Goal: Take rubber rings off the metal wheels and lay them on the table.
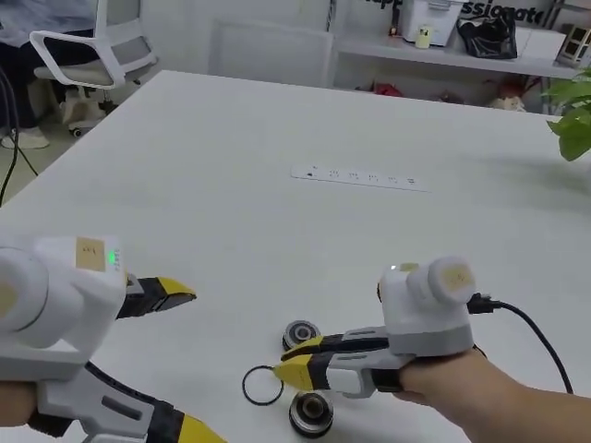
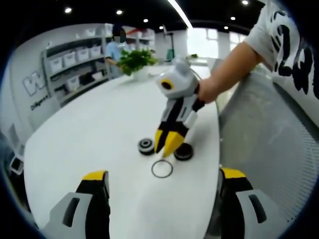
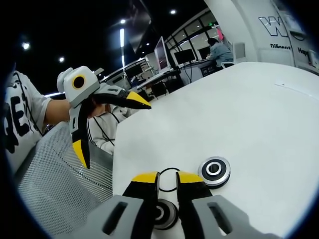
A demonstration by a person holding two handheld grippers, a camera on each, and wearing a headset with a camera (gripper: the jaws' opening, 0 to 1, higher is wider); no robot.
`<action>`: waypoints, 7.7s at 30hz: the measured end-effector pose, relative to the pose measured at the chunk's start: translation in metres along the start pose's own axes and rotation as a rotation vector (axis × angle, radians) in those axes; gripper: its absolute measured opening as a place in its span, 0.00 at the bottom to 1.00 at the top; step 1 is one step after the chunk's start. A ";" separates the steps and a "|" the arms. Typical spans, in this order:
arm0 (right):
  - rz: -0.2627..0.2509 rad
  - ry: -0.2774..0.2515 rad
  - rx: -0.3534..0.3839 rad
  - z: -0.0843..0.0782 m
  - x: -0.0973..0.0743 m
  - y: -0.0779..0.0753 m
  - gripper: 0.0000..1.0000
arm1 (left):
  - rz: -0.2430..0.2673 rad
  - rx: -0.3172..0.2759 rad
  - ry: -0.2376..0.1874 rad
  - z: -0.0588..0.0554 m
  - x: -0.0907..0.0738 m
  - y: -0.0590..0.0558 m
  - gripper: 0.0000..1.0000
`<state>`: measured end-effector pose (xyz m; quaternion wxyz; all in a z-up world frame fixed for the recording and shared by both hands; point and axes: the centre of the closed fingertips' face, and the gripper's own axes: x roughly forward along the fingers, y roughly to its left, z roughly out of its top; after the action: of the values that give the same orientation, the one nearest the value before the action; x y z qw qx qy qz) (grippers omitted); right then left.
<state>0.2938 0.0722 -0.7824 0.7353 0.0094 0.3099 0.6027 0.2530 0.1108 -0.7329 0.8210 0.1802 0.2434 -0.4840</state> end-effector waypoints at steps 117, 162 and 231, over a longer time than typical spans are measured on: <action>-0.011 0.017 -0.138 -0.015 -0.057 0.007 0.27 | -0.118 0.001 0.002 0.020 0.053 -0.006 0.75; 0.006 0.128 -0.217 -0.050 -0.045 0.013 0.25 | -0.244 0.050 0.072 0.007 0.076 -0.038 0.52; 0.003 0.141 -0.225 -0.056 -0.038 0.009 0.21 | -0.260 0.140 0.105 0.003 0.105 -0.042 0.14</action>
<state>0.2568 0.0202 -0.8077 0.7072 -0.1152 0.2912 0.6338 0.2596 0.0153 -0.7934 0.7231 0.2289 0.2727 -0.5919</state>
